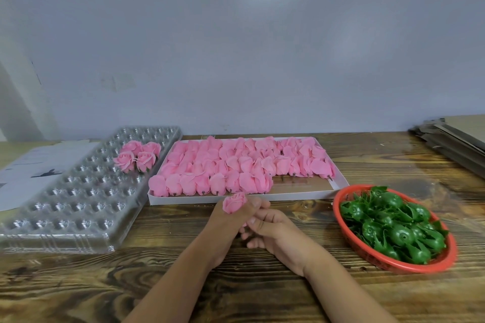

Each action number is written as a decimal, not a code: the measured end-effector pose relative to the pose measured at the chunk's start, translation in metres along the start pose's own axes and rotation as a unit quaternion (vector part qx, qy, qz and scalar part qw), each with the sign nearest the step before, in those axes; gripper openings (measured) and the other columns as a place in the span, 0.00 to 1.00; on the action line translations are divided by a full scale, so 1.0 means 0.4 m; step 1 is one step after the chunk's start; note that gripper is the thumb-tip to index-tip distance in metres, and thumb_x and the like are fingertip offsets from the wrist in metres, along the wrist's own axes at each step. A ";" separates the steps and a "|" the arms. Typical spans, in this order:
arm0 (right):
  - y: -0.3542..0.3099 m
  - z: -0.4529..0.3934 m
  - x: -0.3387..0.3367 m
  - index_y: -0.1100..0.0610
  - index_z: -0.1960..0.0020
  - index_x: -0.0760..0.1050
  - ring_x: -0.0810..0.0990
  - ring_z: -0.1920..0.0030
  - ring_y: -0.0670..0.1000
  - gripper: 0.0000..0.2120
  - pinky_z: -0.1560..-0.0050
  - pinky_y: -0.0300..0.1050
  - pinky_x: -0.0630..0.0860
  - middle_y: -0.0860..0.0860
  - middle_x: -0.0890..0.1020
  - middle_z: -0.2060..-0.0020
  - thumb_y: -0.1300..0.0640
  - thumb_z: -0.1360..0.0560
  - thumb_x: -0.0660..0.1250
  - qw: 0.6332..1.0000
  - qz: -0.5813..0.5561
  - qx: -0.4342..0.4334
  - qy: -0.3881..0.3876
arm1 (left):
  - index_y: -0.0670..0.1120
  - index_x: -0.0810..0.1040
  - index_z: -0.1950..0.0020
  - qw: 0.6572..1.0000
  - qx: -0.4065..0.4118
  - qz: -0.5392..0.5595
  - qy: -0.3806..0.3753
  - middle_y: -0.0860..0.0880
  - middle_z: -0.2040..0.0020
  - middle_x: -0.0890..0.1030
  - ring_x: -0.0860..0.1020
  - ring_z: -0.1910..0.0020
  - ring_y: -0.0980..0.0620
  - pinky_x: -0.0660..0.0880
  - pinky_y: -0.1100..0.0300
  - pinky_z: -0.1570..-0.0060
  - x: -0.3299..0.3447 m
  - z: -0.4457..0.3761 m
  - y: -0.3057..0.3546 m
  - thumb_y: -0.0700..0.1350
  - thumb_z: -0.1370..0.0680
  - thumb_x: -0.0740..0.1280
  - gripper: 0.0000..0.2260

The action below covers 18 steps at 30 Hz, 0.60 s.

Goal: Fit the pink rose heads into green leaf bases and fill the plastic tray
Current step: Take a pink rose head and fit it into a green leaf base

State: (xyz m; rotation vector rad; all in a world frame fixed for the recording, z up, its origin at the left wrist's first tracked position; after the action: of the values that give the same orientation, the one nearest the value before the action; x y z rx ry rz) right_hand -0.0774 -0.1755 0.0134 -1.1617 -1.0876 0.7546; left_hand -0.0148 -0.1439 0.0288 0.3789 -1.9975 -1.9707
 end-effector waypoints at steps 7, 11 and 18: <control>0.007 -0.002 -0.006 0.57 0.48 0.83 0.79 0.57 0.46 0.10 0.55 0.40 0.76 0.50 0.82 0.59 0.53 0.25 0.67 1.000 0.019 0.005 0.007 | 0.55 0.87 0.48 1.000 0.001 0.012 -0.010 0.52 0.52 0.87 0.84 0.54 0.57 0.78 0.64 0.55 0.002 0.003 0.001 0.65 0.32 0.73 0.19; 0.006 0.000 -0.009 0.57 0.49 0.82 0.79 0.57 0.46 0.08 0.55 0.41 0.76 0.51 0.82 0.58 0.55 0.21 0.67 0.999 0.027 0.013 0.029 | 0.55 0.86 0.49 1.000 -0.009 0.002 0.006 0.51 0.53 0.86 0.83 0.54 0.55 0.79 0.59 0.52 -0.010 -0.001 -0.008 0.65 0.30 0.70 0.18; -0.182 0.123 -0.028 0.45 0.42 0.80 0.80 0.54 0.38 0.10 0.50 0.37 0.76 0.39 0.83 0.55 0.50 0.21 0.65 0.840 0.509 -0.075 0.173 | 0.51 0.88 0.53 0.993 -0.017 0.106 0.056 0.46 0.47 0.86 0.83 0.42 0.48 0.78 0.53 0.40 -0.039 -0.011 -0.019 0.60 0.28 0.73 0.15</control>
State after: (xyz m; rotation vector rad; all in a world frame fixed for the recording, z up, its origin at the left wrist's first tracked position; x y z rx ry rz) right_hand -0.1319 -0.1885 0.0817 -1.9499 -0.1399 1.2021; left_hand 0.0009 -0.1418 0.0208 0.2521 -1.8503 -1.8087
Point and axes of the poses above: each hand's wrist, its own z-axis away from the middle knuckle, its own x-axis out of the palm, y = z × x, the point moved 10 cm from there along -z, towards the middle knuckle
